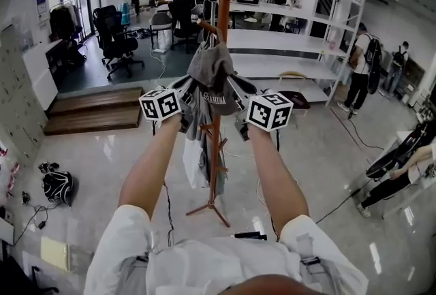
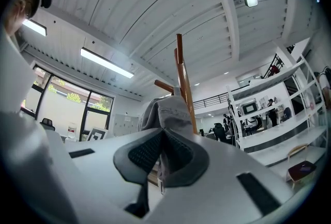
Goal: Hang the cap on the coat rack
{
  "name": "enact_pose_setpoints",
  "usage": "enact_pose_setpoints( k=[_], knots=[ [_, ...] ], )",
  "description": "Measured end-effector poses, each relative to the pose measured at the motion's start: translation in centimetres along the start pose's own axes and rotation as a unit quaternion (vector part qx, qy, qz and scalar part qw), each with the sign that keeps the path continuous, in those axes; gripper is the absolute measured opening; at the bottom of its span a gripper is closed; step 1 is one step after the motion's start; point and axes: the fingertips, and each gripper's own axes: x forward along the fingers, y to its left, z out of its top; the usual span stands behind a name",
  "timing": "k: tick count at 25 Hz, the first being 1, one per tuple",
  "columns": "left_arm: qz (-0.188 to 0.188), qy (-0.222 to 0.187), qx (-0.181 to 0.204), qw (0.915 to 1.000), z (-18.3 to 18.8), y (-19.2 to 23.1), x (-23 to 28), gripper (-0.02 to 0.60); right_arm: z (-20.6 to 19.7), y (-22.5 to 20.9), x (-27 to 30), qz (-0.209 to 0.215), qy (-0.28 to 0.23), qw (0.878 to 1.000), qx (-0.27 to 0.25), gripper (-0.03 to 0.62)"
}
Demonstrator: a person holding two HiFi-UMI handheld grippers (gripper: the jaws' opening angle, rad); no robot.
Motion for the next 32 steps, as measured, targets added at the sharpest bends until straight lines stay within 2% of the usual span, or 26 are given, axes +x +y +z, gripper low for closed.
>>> enact_pose_setpoints(
  k=[6, 17, 23, 26, 32],
  knots=[
    [-0.008, 0.011, -0.004, 0.9999, -0.2, -0.5, 0.9, 0.017, 0.3, -0.6, -0.3, -0.019, -0.006, 1.0, -0.006, 0.027],
    [0.039, -0.001, 0.045, 0.9982, 0.1, 0.5, -0.9, 0.018, 0.6, -1.3, -1.3, -0.048, -0.019, 0.998, -0.027, 0.029],
    [0.062, -0.032, 0.06, 0.9957, 1.4, 0.4, -4.9, 0.019, 1.9, 0.3, -2.8, -0.041, -0.036, 0.998, -0.034, 0.029],
    [0.077, -0.034, 0.087, 0.9926, 1.9, -0.3, -7.2, 0.019, 2.2, 1.5, -3.7, -0.035, -0.04, 0.998, -0.036, 0.029],
    [0.086, -0.046, 0.137, 0.9857, 2.3, -4.4, -10.5, 0.018, 1.6, 3.9, -6.5, -0.01, -0.044, 0.998, -0.043, 0.029]
  ],
)
